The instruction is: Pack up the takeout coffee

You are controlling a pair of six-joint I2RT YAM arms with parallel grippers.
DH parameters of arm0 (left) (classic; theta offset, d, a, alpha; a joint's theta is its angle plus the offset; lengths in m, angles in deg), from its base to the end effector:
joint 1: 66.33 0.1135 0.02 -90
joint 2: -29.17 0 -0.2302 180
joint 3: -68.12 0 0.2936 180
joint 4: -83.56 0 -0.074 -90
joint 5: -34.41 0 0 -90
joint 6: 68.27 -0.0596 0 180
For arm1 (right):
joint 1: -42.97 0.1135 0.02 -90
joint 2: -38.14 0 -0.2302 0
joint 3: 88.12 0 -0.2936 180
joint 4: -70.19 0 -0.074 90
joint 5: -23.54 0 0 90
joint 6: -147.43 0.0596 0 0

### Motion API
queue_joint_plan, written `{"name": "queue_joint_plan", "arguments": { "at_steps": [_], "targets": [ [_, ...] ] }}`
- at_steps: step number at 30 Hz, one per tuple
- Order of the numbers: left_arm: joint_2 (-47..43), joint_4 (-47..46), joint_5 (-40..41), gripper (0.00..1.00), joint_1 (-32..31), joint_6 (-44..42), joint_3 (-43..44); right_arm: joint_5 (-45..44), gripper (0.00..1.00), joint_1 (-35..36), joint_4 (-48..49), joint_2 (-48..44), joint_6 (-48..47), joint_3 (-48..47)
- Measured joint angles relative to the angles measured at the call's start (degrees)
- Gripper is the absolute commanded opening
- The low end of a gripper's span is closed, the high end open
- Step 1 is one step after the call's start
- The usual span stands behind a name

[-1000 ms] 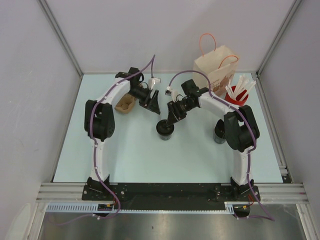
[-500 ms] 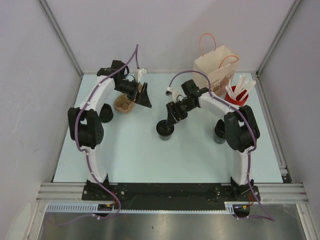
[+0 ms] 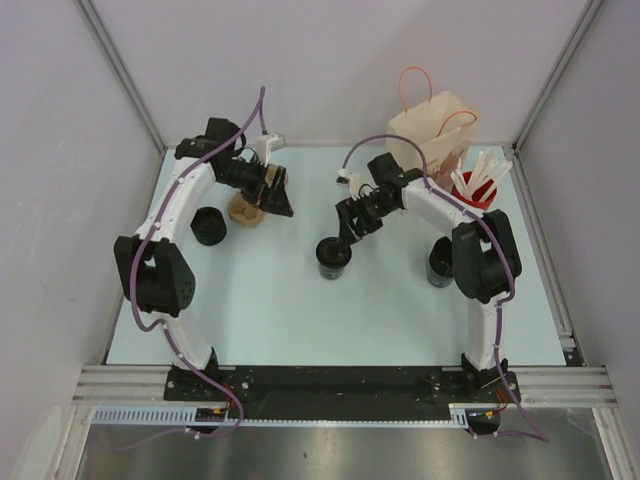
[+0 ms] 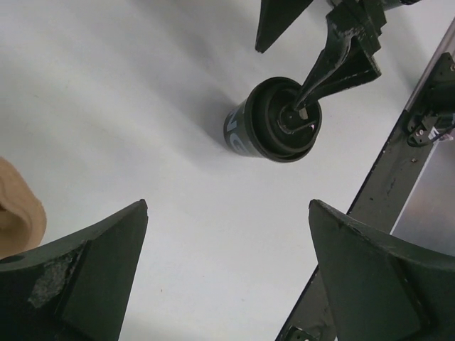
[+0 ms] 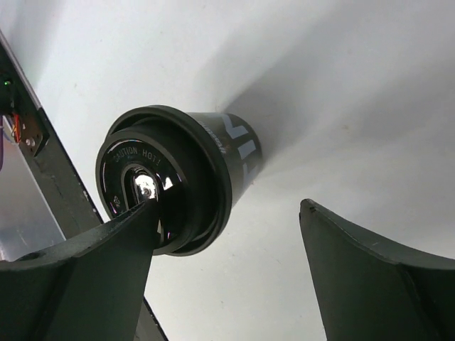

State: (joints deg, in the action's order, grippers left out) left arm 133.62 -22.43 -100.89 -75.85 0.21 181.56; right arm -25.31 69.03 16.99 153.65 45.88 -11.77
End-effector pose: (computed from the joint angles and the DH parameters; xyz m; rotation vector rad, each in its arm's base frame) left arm 0.4036 -0.1106 0.2772 0.8805 2.3177 -0.9674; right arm 0.3929 0.2358 0.1531 -1.0487 2.4061 1.0471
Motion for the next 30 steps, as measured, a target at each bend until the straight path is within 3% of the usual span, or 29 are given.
{"name": "queue_joint_plan", "arguments": {
  "at_steps": [21, 24, 25, 30],
  "targets": [
    [-11.6, 1.3, 7.1, 0.99, 3.1, -1.4, -6.1, 0.0, 0.86, -1.1, -2.9, -2.3, -1.9, -4.2],
    [-14.4, 1.4, 8.2, 0.99, 3.8, -1.5, -7.6, -1.1, 0.91, -0.1, -4.6, -3.7, -3.5, -5.1],
    [-15.6, 1.4, 8.6, 0.99, 4.3, -1.5, -8.5, -1.7, 1.0, 0.4, -5.1, -4.4, -4.2, -5.4],
    [-22.7, 0.7, 11.0, 0.99, 6.6, -1.5, -13.6, -5.3, 1.0, 2.4, -7.5, -9.6, -8.3, -6.4]
  ]
}}
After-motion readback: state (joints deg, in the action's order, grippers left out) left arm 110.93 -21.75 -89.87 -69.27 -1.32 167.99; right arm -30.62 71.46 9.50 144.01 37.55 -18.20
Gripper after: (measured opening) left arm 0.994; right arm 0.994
